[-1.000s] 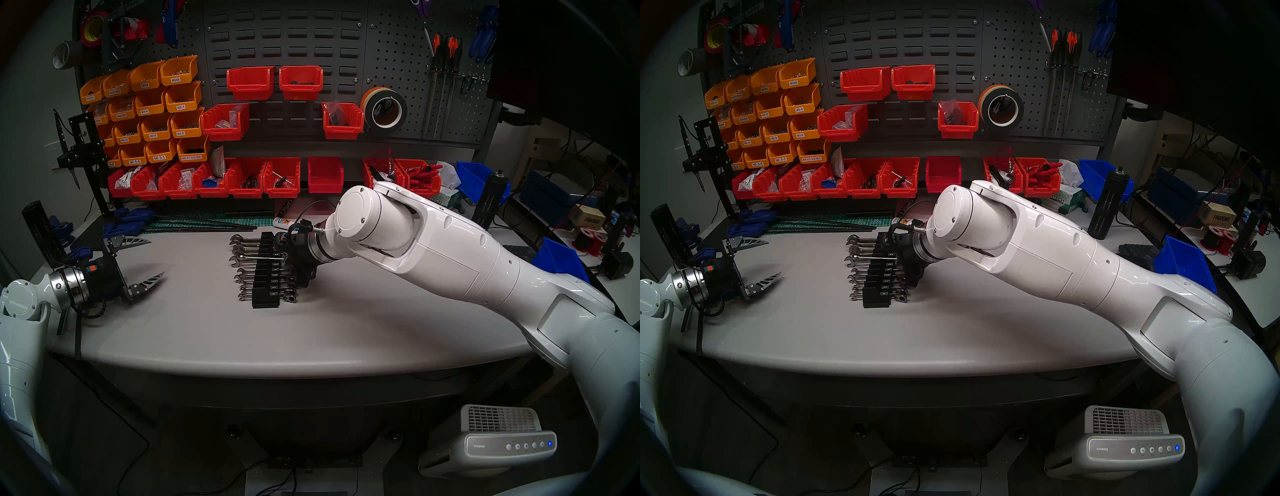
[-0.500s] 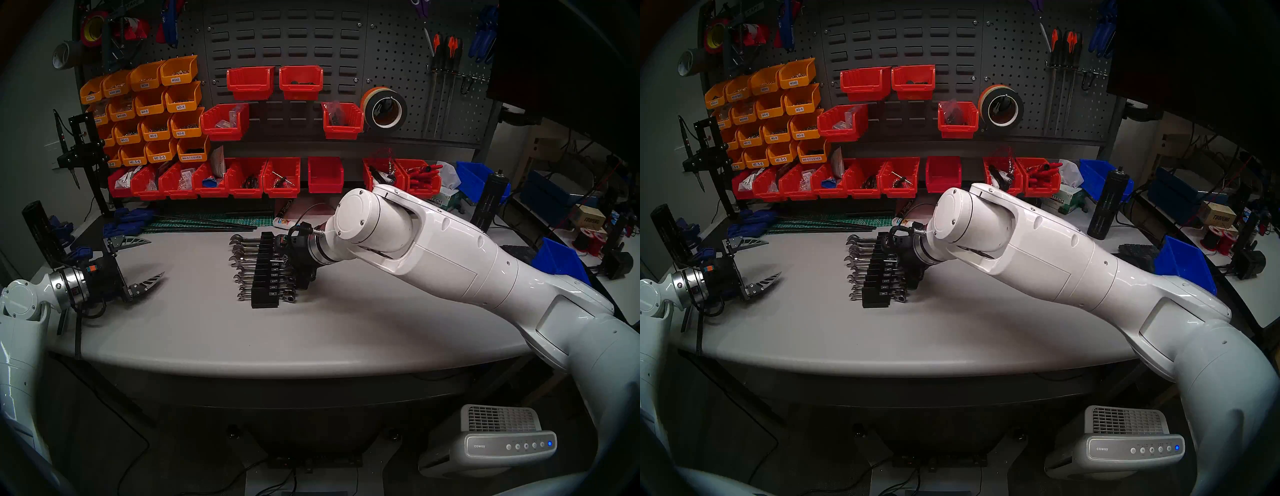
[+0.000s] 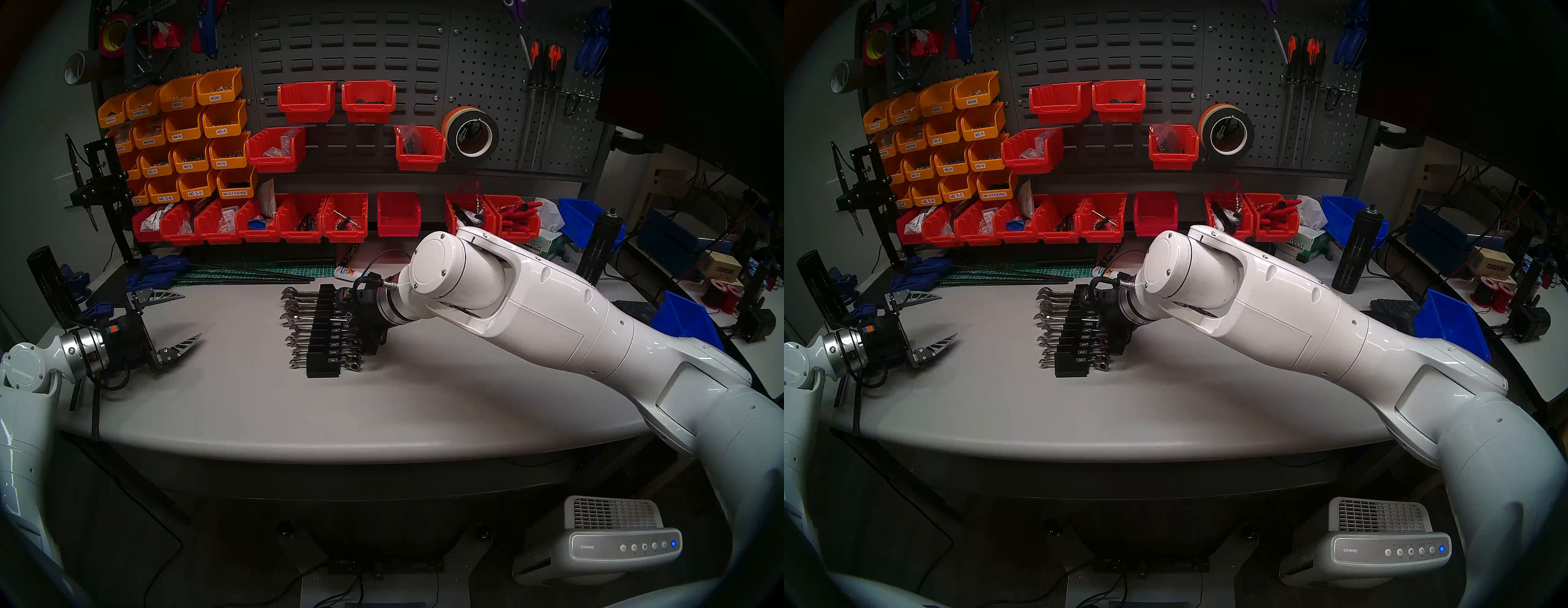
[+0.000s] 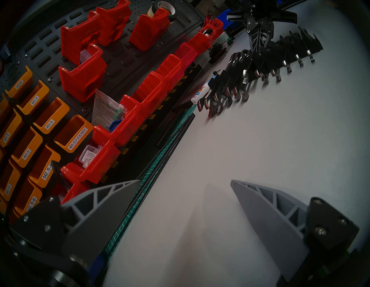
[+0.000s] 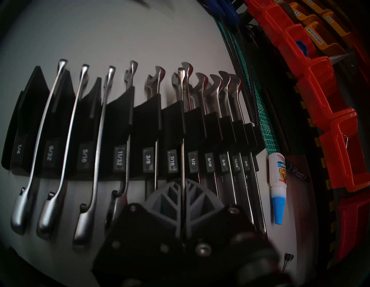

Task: Put the wrenches on the table into the correct slot in the case

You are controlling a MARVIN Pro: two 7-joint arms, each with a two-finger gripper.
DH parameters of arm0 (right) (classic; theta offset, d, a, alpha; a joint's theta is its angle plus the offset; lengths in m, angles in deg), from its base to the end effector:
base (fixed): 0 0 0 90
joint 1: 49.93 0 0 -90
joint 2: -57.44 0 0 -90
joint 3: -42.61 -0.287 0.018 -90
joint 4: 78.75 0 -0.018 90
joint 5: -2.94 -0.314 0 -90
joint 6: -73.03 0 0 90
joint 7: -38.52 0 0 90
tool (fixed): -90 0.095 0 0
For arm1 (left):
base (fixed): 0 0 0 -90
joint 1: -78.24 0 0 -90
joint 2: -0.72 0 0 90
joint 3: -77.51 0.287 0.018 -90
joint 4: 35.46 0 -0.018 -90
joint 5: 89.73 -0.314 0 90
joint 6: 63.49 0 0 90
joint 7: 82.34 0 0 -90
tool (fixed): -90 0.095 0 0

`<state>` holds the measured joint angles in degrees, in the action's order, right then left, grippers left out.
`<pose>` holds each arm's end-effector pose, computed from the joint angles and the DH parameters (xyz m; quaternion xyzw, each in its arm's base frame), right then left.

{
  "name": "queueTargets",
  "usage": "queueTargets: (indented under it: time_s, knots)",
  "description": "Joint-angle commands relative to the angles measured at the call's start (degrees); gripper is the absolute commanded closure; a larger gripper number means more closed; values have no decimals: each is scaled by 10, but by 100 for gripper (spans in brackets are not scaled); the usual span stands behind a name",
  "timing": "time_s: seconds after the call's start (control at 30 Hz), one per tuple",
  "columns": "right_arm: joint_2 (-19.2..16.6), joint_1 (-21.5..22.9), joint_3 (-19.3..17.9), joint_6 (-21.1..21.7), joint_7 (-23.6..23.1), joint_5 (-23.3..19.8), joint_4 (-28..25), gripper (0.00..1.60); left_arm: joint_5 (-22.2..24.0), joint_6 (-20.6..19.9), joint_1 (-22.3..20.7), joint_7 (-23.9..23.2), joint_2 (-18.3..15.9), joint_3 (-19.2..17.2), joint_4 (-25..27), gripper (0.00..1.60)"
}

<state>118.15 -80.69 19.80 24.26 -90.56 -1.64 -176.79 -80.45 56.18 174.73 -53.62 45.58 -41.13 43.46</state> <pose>0.4324 0.1920 -0.1485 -0.5974 -0.7007 -0.3898 0.0114 0.3405 0.3152 -0.2016 -0.5993 0.5101 -0.6140 0.0605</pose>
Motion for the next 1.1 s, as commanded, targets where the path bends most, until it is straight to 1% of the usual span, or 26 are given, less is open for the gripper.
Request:
queueTargets:
  time_s: [0.0,0.33,1.07]
  knots:
    - [7,8,-12,-8,6,-2,-3,160,8,-1,-10,2,-6,-9,7,0]
    - [7,9,-14,-17,11,-4,4,160,7,-1,-10,2,-6,-9,7,0]
    - [4,22,-25,-17,11,-8,0,160,7,-1,-10,3,-6,-9,7,0]
